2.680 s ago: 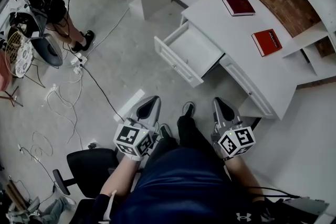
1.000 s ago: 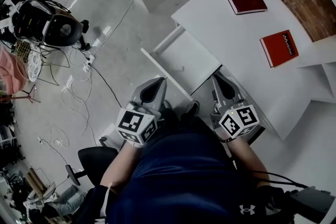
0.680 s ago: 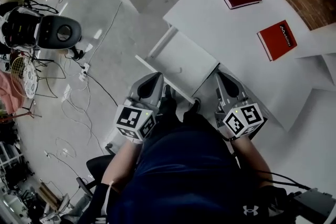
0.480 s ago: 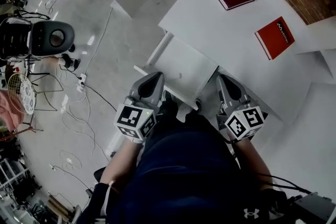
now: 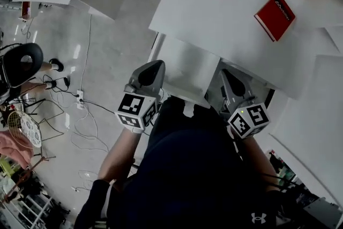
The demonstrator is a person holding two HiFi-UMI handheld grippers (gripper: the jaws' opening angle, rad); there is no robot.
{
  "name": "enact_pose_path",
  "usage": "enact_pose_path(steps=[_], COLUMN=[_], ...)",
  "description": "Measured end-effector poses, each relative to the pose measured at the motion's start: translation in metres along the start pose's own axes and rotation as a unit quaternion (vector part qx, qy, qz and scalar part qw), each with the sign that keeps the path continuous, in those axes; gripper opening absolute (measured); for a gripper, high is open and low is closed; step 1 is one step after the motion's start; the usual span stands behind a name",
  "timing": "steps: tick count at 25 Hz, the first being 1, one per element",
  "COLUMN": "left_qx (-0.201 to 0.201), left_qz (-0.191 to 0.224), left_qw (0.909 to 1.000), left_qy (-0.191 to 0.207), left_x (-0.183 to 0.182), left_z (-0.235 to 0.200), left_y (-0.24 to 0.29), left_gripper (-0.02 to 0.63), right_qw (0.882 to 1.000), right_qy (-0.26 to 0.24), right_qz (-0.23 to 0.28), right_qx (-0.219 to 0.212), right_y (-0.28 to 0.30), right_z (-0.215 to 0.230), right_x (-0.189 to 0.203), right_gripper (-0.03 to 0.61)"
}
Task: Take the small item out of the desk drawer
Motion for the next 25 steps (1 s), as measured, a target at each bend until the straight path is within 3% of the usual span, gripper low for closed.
enact_pose_path(steps=[5,8,11,14,19,25], left_qx=[0.041,0.054,0.068,0.095,0.127,0.17], left_qz=[-0.078,-0.131,-0.183,-0.24,-0.33,-0.441], left_qw=[0.992,0.9802,0.9679,0.9497,0.9028,0.8149], left_qy=[0.091,0.138,0.158,0.178,0.245,0.335], left_x=[0.031,0.051,0.074,0.099,0.144,0.214], left_z=[-0.005,0.0,0.005,0.012,0.015,0.013], left_y=[0.039,0.063,0.077,0.097,0.133,0.159], left_gripper=[0.003,0.005,0.005,0.034,0.076,0.117], right_qw=[0.999,0.998,0.996,0.994,0.993,0.987], right_qy=[0.023,0.042,0.068,0.087,0.101,0.121], right_qz=[0.004,0.002,0.003,0.005,0.001,0.006], right_qx=[0.031,0.045,0.057,0.062,0.067,0.102], right_y=[-0.004,-0.011,-0.019,-0.024,-0.029,-0.046], right_z=[0.001,0.012,0.021,0.036,0.059,0.077], right_x=[0.011,0.023,0.036,0.042,0.043,0.047], right_gripper=[0.003,0.003,0.003,0.003,0.003,0.003])
Point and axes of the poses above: the fingertips, and each gripper's own axes: y forward along the fingers, z to its right, x out of its underside, the point moved 6 cm from there along -y, backward along the fingers, and after that the axes turned 10 degrees about -x, right-handed, at the moved point
